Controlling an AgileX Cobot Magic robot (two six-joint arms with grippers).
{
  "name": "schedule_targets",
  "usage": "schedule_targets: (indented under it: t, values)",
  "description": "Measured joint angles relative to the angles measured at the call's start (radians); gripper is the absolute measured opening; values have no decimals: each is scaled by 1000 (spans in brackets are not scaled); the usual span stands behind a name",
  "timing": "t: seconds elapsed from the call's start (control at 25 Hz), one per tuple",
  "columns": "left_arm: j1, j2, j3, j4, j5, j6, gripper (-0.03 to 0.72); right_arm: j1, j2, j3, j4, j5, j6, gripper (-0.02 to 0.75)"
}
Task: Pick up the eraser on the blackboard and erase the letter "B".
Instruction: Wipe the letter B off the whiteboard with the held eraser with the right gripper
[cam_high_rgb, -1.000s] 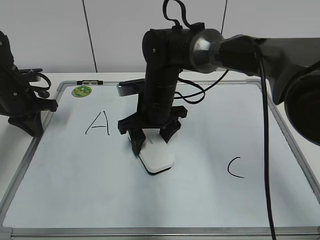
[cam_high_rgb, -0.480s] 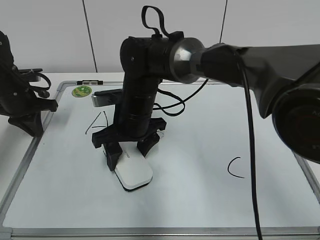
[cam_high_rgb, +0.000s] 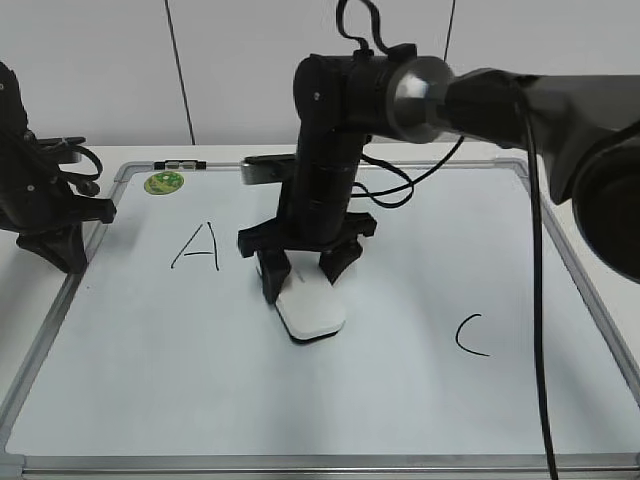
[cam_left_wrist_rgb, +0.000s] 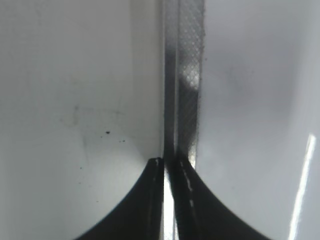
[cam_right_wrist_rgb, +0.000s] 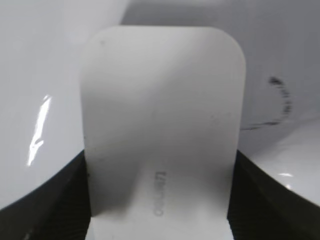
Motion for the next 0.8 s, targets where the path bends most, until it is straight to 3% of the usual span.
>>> schedule_targets:
  t: [0.64,0.8]
  values:
    - [0,0,0,0,0,0,49,-141,-8,-2,-58,2,13,524]
    - [0,0,0,0,0,0,49,-149,-40,9,-132,2,22,524]
